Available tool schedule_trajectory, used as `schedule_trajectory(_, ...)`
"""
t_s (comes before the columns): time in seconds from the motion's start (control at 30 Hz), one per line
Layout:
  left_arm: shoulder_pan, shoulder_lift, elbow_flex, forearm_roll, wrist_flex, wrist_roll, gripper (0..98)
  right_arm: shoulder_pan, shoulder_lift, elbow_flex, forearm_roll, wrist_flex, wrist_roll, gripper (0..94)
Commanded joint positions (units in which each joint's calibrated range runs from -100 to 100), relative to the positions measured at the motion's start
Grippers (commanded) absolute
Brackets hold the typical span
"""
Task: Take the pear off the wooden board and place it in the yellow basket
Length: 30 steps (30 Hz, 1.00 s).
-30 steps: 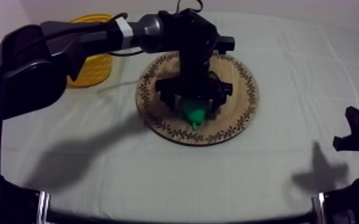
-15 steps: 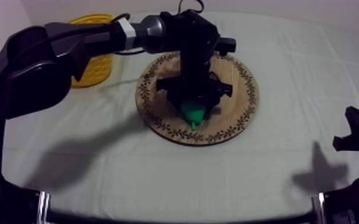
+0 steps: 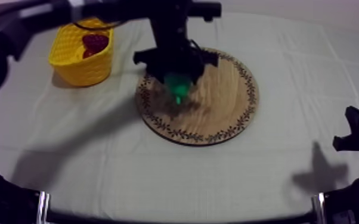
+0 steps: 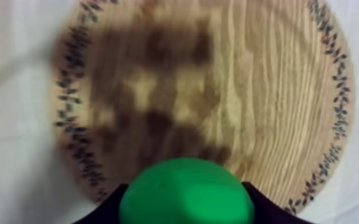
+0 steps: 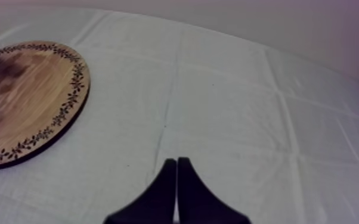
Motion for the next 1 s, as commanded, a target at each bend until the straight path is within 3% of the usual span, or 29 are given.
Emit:
schedule_trajectory(0.0, -0.76, -8.28, 4.48, -0.25, -0.13, -0.94, 45.7, 0.0, 0.01, 0.05, 0.01, -0.04, 0.02, 0.5)
schedule_trajectory(0.17, -3.26, -19.92, 15.82, -1.34, -0.18, -4.0, 45.9, 0.0, 0.01, 0.05, 0.01, -0.04, 0.02, 0.5)
schedule_trajectory(0.3, -5.95, -27.44, 21.75, -3.67, -2.07, -5.6, 48.0, 0.0, 0.01, 0.05, 0.01, -0.04, 0.02, 0.5)
schedule_trajectory(0.57, -12.36, -32.24, 19.55, -7.71, -7.28, -8.42, 50.4, 0.0, 0.01, 0.05, 0.01, -0.04, 0.02, 0.5)
schedule_trajectory(0.83, -17.13, -30.28, 20.19, -14.08, -22.46, -7.98, 49.1, 0.0, 0.01, 0.05, 0.01, -0.04, 0.02, 0.5)
schedule_trajectory(0.97, -19.72, -27.67, 20.96, -15.73, -28.0, -7.73, 47.6, 0.0, 0.01, 0.05, 0.01, -0.04, 0.02, 0.5)
